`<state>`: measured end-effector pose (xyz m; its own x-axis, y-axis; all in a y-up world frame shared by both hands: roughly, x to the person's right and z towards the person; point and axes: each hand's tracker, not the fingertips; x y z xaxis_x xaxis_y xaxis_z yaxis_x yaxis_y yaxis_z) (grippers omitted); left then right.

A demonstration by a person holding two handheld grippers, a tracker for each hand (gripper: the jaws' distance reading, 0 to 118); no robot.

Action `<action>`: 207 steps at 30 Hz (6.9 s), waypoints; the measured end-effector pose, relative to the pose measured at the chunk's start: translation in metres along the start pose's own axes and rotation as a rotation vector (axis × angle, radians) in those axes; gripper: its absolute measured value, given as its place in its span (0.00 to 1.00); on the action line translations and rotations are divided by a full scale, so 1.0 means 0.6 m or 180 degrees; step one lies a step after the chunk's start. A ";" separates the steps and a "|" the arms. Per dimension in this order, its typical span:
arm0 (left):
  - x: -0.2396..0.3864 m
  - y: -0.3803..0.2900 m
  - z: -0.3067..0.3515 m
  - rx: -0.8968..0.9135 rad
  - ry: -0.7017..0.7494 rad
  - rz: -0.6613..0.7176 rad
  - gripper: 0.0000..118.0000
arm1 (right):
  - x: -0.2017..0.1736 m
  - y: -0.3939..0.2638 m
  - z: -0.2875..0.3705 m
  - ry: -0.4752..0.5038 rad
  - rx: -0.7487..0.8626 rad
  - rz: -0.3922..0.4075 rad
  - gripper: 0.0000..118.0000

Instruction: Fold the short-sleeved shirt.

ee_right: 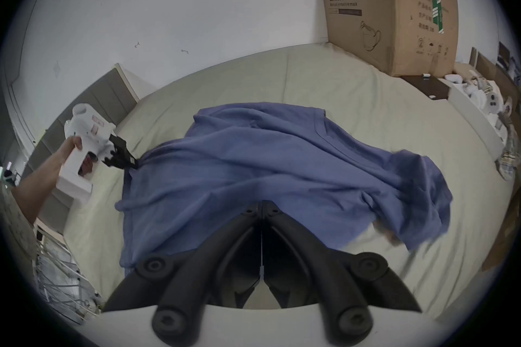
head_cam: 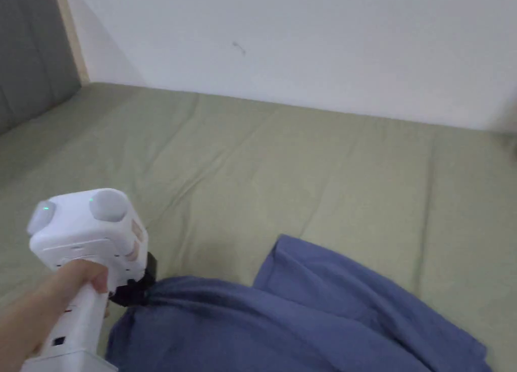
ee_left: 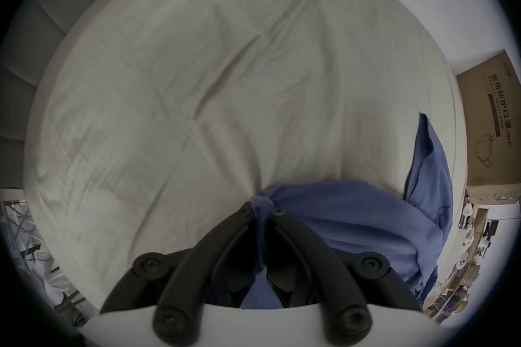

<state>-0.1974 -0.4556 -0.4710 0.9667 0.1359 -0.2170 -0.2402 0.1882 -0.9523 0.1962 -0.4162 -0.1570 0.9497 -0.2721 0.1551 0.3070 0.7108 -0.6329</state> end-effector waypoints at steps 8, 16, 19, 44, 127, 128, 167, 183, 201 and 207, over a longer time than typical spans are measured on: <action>0.006 -0.011 -0.017 -0.0065 0.0027 0.0137 0.04 | 0.059 0.226 -0.223 -0.0054 -0.0655 0.0484 0.00; -0.001 -0.009 -0.021 -0.0096 -0.0047 0.0072 0.04 | 0.069 0.331 -0.416 -0.0165 -0.1311 0.0333 0.00; -0.010 -0.007 -0.022 -0.0094 -0.0121 0.0070 0.04 | 0.065 0.324 -0.448 -0.0195 -0.1379 0.0552 0.00; -0.036 -0.004 -0.027 -0.0090 -0.0373 0.0198 0.04 | 0.088 0.302 -0.450 0.0590 -0.0958 0.0428 0.95; -0.114 -0.213 0.201 0.1294 -0.1014 0.0557 0.04 | 0.037 0.229 0.027 -0.0172 0.0572 0.0239 0.03; -0.130 -0.245 0.183 0.1159 -0.1006 0.0638 0.04 | 0.050 0.186 0.027 -0.0212 0.0417 0.0164 0.03; -0.181 -0.365 0.281 0.0918 -0.1224 0.0105 0.60 | 0.140 0.064 0.165 0.0446 -0.1265 -0.0465 0.96; 0.072 0.142 0.008 -0.0290 -0.0387 -0.0131 0.01 | 0.133 0.137 -0.066 -0.0242 -0.1321 0.0333 0.00; 0.070 0.146 -0.009 0.0093 0.0006 -0.0170 0.02 | 0.176 0.132 -0.121 -0.0304 -0.1207 0.0282 0.00; 0.073 0.120 -0.048 -0.0036 -0.0047 -0.0136 0.02 | 0.189 0.208 -0.181 -0.0582 -0.1069 0.0281 0.00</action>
<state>-0.1697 -0.4643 -0.5554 0.9746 0.1424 -0.1730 -0.1977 0.1830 -0.9630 0.3357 -0.4288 -0.3008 0.9762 -0.0779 0.2024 0.2151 0.4660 -0.8582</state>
